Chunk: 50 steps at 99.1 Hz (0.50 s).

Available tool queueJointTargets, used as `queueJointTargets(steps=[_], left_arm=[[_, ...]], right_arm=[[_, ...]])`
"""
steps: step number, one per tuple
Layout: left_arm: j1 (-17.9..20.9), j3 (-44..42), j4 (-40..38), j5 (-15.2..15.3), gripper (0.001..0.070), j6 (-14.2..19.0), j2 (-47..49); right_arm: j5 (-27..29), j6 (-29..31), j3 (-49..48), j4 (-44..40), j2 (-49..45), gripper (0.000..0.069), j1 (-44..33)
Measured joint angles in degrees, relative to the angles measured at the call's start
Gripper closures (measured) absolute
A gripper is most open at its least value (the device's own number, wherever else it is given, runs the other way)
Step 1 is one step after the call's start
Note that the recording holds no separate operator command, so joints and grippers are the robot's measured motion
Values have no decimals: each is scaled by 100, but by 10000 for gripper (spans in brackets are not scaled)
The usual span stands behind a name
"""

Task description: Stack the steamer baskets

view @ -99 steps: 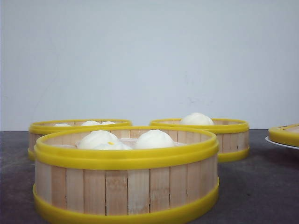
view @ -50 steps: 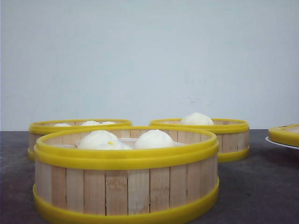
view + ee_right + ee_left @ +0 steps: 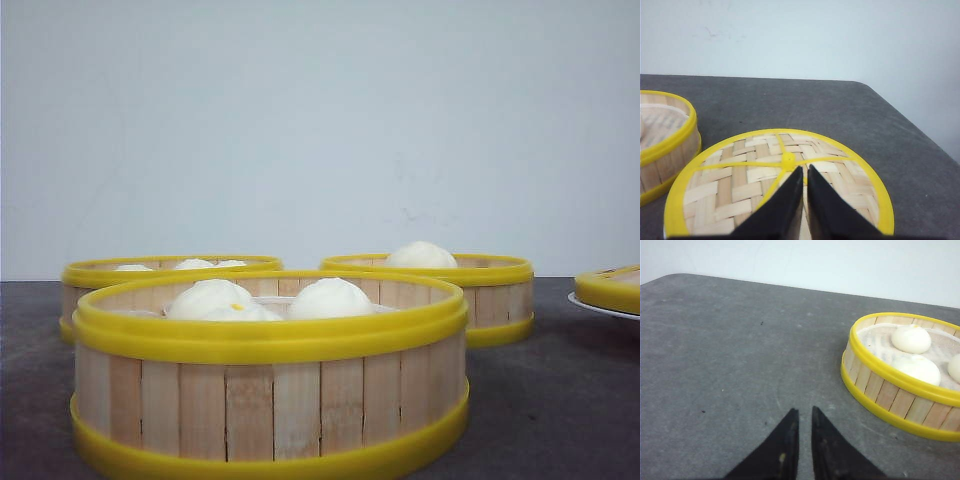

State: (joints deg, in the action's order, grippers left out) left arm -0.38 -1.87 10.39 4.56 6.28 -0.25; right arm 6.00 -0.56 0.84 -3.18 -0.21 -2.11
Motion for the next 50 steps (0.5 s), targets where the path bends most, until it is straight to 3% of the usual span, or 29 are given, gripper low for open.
queueJointTargets(steps=[34, 50], left_arm=[[0, 0, -2, 0, 691, 7, 0], [0, 0, 0, -17, 691, 393, 0]], right_arm=[[-4, 107, 0, 2, 0, 681, 0], [-7, 505, 0, 2, 0, 681, 0]])
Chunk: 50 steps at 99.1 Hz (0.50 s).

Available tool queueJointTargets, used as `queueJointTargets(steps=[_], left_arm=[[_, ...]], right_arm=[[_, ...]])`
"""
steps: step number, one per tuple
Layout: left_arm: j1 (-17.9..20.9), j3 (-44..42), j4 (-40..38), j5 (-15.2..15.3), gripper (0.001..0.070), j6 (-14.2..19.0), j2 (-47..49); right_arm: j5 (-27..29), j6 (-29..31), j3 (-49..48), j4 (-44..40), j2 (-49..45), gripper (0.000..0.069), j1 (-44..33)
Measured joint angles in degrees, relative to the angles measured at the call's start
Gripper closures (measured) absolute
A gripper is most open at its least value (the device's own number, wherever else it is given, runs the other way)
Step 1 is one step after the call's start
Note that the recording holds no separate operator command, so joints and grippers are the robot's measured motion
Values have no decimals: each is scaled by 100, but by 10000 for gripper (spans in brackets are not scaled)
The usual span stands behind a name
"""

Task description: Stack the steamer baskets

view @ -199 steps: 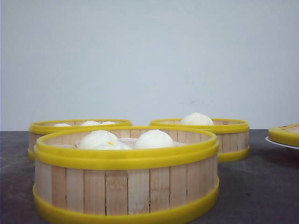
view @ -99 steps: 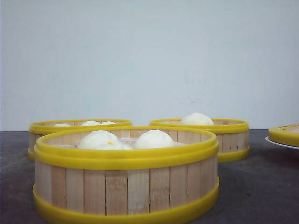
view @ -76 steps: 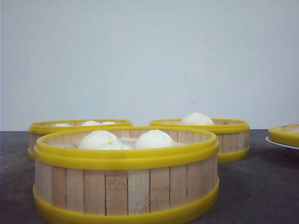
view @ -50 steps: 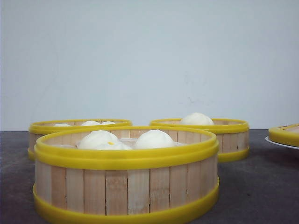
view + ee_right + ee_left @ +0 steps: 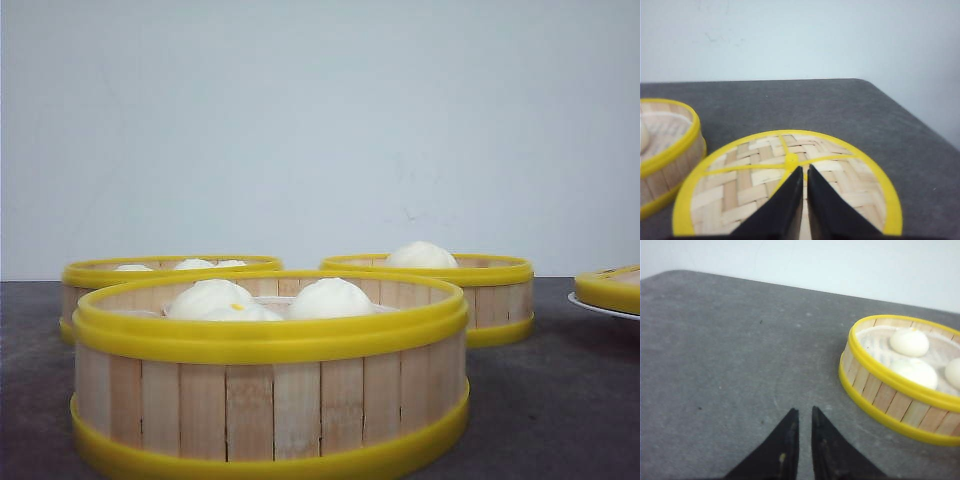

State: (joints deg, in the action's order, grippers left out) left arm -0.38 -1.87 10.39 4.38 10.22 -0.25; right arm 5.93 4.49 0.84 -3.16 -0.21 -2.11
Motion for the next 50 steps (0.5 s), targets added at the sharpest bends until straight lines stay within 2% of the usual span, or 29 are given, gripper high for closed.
queueJointTargets(steps=[9, 21, 50], left_arm=[[0, 0, 0, -2, 691, 439, 0], [0, 0, 0, -2, 691, 1003, 0], [0, 0, -166, -50, 691, 1322, -2]], right_arm=[[-26, 535, 0, -37, 0, 681, 0], [-363, 1375, 0, -118, 0, 681, 0], [-348, 2138, 0, 28, 0, 681, 0]])
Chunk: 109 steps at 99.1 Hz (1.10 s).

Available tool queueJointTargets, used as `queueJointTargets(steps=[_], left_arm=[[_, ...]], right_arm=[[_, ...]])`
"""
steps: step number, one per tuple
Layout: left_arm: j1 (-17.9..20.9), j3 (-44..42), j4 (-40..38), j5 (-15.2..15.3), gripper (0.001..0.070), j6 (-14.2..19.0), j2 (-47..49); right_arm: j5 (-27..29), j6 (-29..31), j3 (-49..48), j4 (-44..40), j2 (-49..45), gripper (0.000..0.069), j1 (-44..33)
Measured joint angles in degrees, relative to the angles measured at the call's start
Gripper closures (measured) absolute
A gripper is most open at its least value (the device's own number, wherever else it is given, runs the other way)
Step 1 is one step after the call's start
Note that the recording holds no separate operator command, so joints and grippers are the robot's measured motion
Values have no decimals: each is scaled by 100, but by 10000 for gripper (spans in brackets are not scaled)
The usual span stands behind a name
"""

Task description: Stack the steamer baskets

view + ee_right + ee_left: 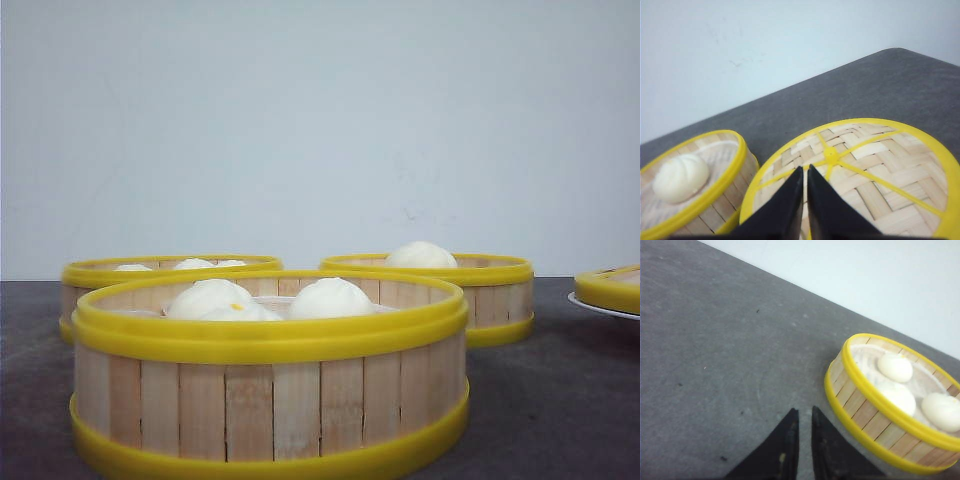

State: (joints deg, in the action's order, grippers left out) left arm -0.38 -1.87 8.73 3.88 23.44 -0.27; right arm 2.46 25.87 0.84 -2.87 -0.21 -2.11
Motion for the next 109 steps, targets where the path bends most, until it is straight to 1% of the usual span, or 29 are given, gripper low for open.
queueJointTargets(steps=[7, 18, 24, 35, 44, 52, 65, 72, 77, 82, 85, 88, 93, 97, 100, 103, 109], left_arm=[[0, -9, -181, -39, 691, 66, 2], [0, -175, -116, -63, 691, 223, -39], [0, -426, -111, -66, 691, 280, -146], [0, -1099, -168, -66, 691, 319, -518], [0, -1711, -160, -90, 691, 319, -1023], [0, -2308, -28, -144, 691, 282, -1537], [-2, -3294, 369, -273, 691, 55, -2284], [-2, -3635, 485, -275, 691, -98, -2564], [0, -3762, 490, -319, 689, -225, -2717], [-2, -3827, 501, -442, 658, -372, -2835], [-2, -3836, 496, -531, 621, -463, -2894], [-2, -3836, 507, -595, 575, -533, -2942], [-7, -3836, 535, -675, 494, -629, -3034], [-15, -3836, 544, -699, 447, -684, -3108], [-26, -3836, 546, -699, 425, -721, -3165], [-33, -3836, 546, -702, 413, -752, -3224], [-79, -3836, 542, -702, 410, -793, -3368]], right_arm=[[76, 280, 13, -4, 0, 681, 2], [76, 697, 275, -59, -131, 681, 2], [76, 811, 616, -66, -319, 681, 2], [52, 793, 1488, -72, -960, 681, 2], [-162, 507, 2378, -238, -1725, 681, 0], [-393, 61, 3237, -625, -2433, 681, 4], [-428, -776, 4444, -1346, -3298, 681, 15], [-444, -1147, 4778, -1561, -3523, 681, 15], [-444, -1325, 4841, -1628, -3556, 681, 17], [-457, -1456, 4841, -1711, -3565, 673, 26], [-487, -1521, 4841, -1757, -3565, 651, 33], [-522, -1563, 4841, -1779, -3565, 609, 48], [-540, -1609, 4841, -1777, -3569, 504, 74], [-549, -1633, 4841, -1777, -3574, 411, 111], [-564, -1648, 4841, -1773, -3580, 351, 149], [-581, -1657, 4841, -1768, -3585, 307, 181], [-640, -1668, 4841, -1766, -3582, 264, 227]])
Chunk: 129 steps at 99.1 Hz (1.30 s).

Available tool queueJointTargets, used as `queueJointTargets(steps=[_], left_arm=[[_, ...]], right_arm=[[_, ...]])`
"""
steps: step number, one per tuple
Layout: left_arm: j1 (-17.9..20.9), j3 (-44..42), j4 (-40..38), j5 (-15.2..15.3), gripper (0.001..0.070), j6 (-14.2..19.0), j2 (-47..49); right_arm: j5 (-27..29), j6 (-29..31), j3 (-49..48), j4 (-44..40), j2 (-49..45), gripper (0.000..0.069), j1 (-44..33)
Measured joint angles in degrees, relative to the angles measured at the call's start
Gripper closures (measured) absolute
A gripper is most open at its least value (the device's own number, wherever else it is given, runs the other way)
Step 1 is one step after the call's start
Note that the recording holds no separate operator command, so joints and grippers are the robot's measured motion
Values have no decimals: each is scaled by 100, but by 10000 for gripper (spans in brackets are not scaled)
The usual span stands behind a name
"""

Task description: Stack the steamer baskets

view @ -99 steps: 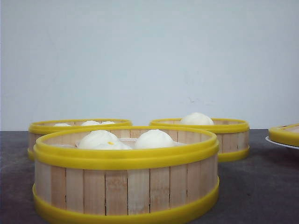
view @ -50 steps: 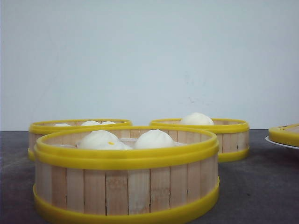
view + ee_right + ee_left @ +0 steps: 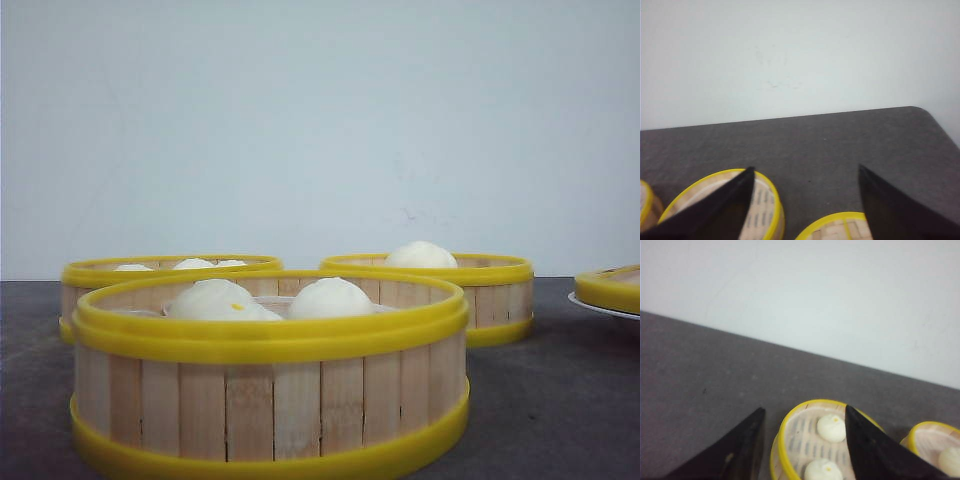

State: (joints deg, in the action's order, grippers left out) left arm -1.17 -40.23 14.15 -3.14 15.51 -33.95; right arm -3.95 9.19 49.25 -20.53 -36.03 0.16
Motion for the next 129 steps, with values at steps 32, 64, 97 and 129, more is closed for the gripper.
queueJointTargets(steps=[32, 64, 97, 129], left_arm=[[-376, -144, 61, -4, 410, -236, -1681], [-411, -1567, 367, 11, 410, -533, -3956], [-435, -3042, 1307, 42, 410, -763, -5803], [-435, -3488, 1469, 216, 410, -848, -6618]], right_arm=[[-61, -4, 0, 24, -90, 234, 153], [-61, -4, 0, 28, -162, 234, 221], [-61, -4, 0, 22, -190, 234, 221], [-61, -4, 0, 0, -192, 234, 221]])
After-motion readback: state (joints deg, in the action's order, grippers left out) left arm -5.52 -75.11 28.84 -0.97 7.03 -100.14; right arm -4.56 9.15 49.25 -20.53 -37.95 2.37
